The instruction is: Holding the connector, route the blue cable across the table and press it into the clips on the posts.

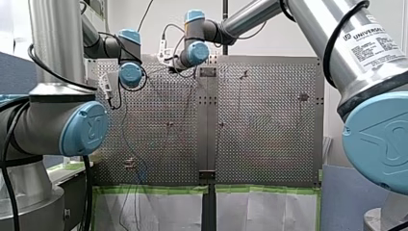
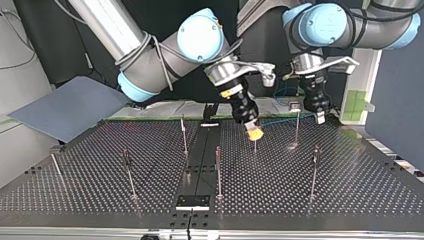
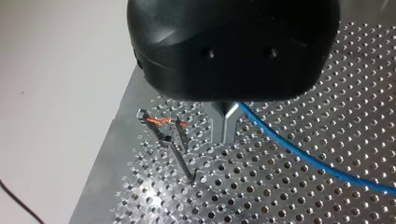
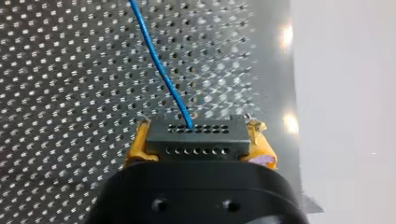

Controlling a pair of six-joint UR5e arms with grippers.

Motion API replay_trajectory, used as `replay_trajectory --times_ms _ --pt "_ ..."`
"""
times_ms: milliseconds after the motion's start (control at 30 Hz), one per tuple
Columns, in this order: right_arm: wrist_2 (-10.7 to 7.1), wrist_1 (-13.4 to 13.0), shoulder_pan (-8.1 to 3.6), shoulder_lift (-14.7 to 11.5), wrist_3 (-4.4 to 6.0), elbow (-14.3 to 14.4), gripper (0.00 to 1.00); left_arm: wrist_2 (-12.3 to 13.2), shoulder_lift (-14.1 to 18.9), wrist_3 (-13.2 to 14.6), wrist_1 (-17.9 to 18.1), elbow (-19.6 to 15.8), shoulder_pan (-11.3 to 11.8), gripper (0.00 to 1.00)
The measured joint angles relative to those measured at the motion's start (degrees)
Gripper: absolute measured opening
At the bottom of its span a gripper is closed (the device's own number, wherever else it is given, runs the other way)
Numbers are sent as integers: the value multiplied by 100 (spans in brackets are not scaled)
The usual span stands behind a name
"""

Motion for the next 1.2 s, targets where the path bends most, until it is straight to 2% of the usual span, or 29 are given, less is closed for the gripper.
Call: replay_trajectory --times_ms 200,467,633,867,1000,1200 --pt "64 3 28 92 0 -306 0 189 -60 -7 -72 150 114 0" --pt "73 3 103 279 0 -737 0 86 -73 10 -266 530 328 0" --pt "85 3 139 432 4 -863 0 118 -76 9 -301 612 472 0" --pt "131 0 150 612 49 -942 0 430 -90 4 -285 634 781 0" --pt "172 4 154 740 82 -1062 0 605 -159 -41 -213 647 847 0" --pt "162 17 161 902 216 -1297 0 846 -343 -66 -139 734 886 0"
